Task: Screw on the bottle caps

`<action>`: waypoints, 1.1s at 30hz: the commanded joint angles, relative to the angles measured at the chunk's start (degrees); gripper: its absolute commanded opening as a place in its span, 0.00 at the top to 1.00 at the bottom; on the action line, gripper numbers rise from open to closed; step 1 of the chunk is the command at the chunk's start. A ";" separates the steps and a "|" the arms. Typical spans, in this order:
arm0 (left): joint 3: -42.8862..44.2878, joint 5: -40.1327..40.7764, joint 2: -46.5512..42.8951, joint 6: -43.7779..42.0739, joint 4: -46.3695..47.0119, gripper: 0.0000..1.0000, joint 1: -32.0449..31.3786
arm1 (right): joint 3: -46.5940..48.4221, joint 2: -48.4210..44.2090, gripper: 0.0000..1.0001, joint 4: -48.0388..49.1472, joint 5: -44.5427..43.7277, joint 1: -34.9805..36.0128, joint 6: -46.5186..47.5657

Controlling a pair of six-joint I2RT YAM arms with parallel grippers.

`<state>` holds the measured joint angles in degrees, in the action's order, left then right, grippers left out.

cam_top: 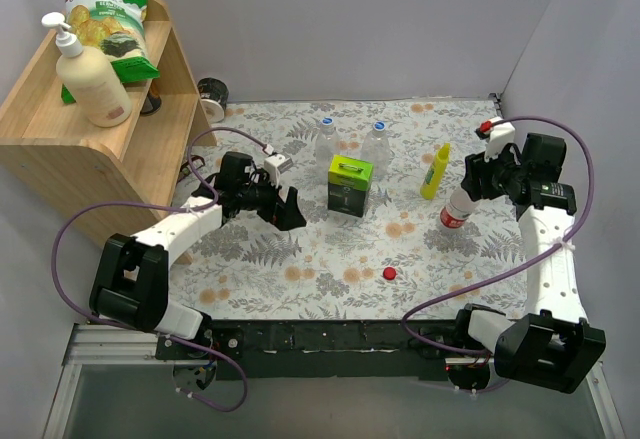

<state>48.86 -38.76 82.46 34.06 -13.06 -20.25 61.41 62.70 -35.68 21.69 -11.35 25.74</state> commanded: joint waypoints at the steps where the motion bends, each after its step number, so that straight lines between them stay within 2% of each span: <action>1: 2.64 -3.42 -0.28 -1.37 0.05 0.02 0.04 | -1.20 -0.20 0.43 4.30 2.91 -0.16 0.19; 2: 2.73 -3.77 -0.28 -1.46 0.05 0.02 0.04 | -1.81 -0.38 0.46 4.83 3.44 -0.16 0.10; 3: 2.99 -4.12 -0.36 -1.46 0.14 0.02 0.04 | -3.38 -0.99 0.55 6.14 5.01 -0.16 0.28; 5: 3.26 -5.79 -0.72 -1.81 0.32 0.02 -0.05 | -4.36 -1.61 0.64 7.11 7.12 -0.16 0.19; 6: 3.78 -6.41 -1.24 -2.33 0.23 0.02 -0.14 | -4.28 -2.66 0.74 7.46 10.18 -0.16 0.28; 9: 5.80 -6.94 -3.08 -6.18 -1.79 0.02 -2.42 | -0.44 -4.85 0.84 5.37 15.80 -0.07 0.81; 11: 8.61 -5.89 -4.23 -7.51 -1.88 0.02 -6.10 | 3.44 -5.30 0.86 -0.86 21.69 -0.16 1.51; 12: 9.84 -5.36 -4.58 -8.39 -1.79 0.02 -7.42 | 5.81 -5.39 0.87 -2.62 28.16 -0.16 1.34; 14: 13.53 -3.70 -3.88 -10.41 -1.88 0.02 -11.73 | 10.65 -5.65 0.89 -4.13 33.92 -0.07 -3.72; 16: 15.82 -1.76 -1.87 -11.30 -0.40 0.02 -14.90 | 10.23 -6.97 0.91 -0.20 38.94 -0.07 -10.49; 17: 17.74 -1.06 -0.90 -11.04 0.66 0.02 -15.60 | 9.18 -7.67 0.92 6.09 39.91 -0.07 -19.06; 18: 18.63 0.25 -0.11 -10.78 1.71 0.02 -16.91 | 8.13 -8.72 0.94 9.37 41.48 0.02 -22.71; 20: 21.87 2.71 2.95 -9.46 4.70 0.02 -18.59 | 5.31 -9.34 0.96 17.44 42.29 0.45 -30.01; 21: 22.85 6.64 3.76 -8.76 5.75 0.02 -19.55 | 5.13 -9.35 0.97 18.62 42.20 0.72 -33.09; 23: 23.91 9.66 5.95 -7.26 9.80 0.02 -21.93 | 5.56 -9.09 0.98 19.77 41.77 1.68 -33.47; 26: 26.63 13.09 8.50 -10.84 10.16 0.02 -25.71 | 6.09 -8.73 0.98 21.88 41.59 1.77 -35.22; 33: 31.73 10.38 14.48 -11.21 8.23 0.02 -28.96 | 4.78 -10.66 0.99 24.43 39.83 2.04 -36.81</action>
<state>77.30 -29.39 96.27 24.58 -4.49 -47.99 66.85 54.41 -15.97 60.34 -9.67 -6.55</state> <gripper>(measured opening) 0.982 0.419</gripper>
